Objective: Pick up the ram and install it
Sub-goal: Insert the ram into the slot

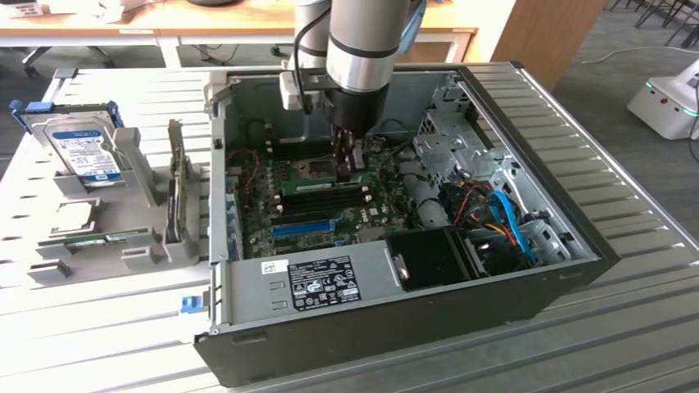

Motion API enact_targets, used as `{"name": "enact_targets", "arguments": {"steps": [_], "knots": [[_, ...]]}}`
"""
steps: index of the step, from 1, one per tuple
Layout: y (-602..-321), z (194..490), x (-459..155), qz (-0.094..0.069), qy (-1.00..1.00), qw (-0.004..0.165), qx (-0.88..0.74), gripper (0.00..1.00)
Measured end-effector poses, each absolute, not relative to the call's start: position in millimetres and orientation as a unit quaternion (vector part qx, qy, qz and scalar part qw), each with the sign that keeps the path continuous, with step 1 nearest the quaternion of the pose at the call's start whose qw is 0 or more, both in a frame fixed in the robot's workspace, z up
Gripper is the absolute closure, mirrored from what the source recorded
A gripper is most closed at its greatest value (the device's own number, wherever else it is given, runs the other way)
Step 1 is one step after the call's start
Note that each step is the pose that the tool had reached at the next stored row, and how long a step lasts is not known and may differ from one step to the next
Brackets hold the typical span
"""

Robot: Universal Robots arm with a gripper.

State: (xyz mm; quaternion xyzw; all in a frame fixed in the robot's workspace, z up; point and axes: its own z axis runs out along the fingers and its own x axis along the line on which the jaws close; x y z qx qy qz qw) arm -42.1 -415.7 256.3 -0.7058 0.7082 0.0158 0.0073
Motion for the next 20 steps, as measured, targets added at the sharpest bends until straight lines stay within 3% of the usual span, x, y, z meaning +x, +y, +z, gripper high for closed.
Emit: {"name": "enact_targets", "arguments": {"steps": [20], "knots": [[-415.9,242.3,-42.2,0.016,0.708,0.007,-0.706,0.88]]}}
